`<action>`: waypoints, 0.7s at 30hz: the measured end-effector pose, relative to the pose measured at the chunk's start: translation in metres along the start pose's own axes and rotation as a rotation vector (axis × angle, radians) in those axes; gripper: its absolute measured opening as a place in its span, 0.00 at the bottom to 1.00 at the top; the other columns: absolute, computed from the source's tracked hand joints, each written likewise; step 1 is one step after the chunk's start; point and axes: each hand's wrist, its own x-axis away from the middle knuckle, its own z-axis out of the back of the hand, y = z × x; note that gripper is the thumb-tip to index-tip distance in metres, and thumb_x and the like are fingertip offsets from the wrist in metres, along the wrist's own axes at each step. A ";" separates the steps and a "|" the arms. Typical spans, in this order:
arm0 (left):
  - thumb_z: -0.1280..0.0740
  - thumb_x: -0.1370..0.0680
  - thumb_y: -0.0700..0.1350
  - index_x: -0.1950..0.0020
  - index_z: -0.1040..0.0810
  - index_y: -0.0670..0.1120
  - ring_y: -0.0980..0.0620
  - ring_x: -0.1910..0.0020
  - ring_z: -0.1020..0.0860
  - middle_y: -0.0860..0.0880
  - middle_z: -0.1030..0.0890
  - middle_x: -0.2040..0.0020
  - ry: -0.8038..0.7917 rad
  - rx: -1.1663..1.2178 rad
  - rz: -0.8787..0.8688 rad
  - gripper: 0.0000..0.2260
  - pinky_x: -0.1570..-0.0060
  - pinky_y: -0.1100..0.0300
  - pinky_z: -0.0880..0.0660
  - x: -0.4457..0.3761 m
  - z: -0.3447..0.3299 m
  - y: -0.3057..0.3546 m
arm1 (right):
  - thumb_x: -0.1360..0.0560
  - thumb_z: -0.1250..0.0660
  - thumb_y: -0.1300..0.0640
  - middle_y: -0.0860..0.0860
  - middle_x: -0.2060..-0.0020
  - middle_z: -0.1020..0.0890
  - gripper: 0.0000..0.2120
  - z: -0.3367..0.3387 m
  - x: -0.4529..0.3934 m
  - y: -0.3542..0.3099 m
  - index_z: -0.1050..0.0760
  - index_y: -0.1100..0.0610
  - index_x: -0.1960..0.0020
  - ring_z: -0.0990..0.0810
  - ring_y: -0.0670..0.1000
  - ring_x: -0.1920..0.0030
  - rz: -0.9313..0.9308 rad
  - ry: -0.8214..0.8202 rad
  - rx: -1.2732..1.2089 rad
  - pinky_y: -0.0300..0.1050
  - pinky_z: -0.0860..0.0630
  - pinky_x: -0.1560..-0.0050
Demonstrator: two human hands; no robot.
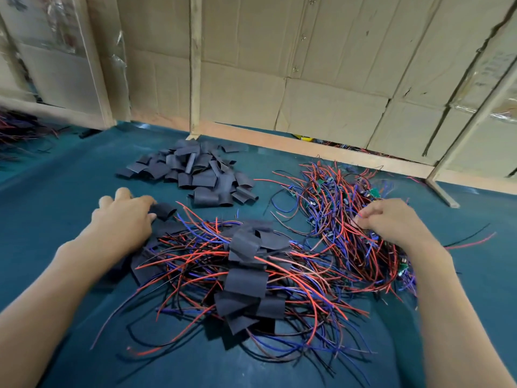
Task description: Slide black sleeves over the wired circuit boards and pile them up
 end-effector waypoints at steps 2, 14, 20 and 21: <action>0.35 0.19 0.44 0.28 0.28 0.47 0.33 0.38 0.30 0.37 0.29 0.39 0.009 0.070 -0.095 0.19 0.35 0.44 0.33 0.000 -0.001 0.004 | 0.30 0.21 0.53 0.49 0.64 0.18 0.06 0.007 0.001 0.004 0.17 0.50 0.62 0.21 0.53 0.60 -0.018 -0.025 -0.122 0.43 0.27 0.60; 0.39 0.22 0.29 0.27 0.27 0.50 0.42 0.36 0.28 0.45 0.25 0.34 0.029 0.396 -0.493 0.27 0.32 0.50 0.36 0.001 0.002 -0.001 | 0.25 0.38 0.75 0.55 0.61 0.18 0.15 0.034 0.000 0.022 0.18 0.60 0.51 0.20 0.49 0.64 -0.068 0.076 -0.586 0.44 0.18 0.66; 0.29 0.24 0.36 0.39 0.18 0.47 0.47 0.42 0.23 0.51 0.21 0.42 0.084 0.427 -0.546 0.14 0.39 0.56 0.33 -0.007 -0.003 -0.011 | 0.26 0.30 0.72 0.55 0.59 0.20 0.12 0.027 -0.001 0.016 0.20 0.61 0.47 0.20 0.49 0.63 0.026 0.168 -0.674 0.38 0.19 0.68; 0.29 0.24 0.36 0.41 0.17 0.47 0.47 0.44 0.22 0.52 0.21 0.43 0.087 0.437 -0.553 0.13 0.42 0.57 0.32 -0.008 -0.004 -0.011 | 0.27 0.30 0.73 0.55 0.59 0.20 0.11 0.027 -0.001 0.014 0.20 0.60 0.47 0.19 0.49 0.63 0.050 0.189 -0.698 0.39 0.18 0.67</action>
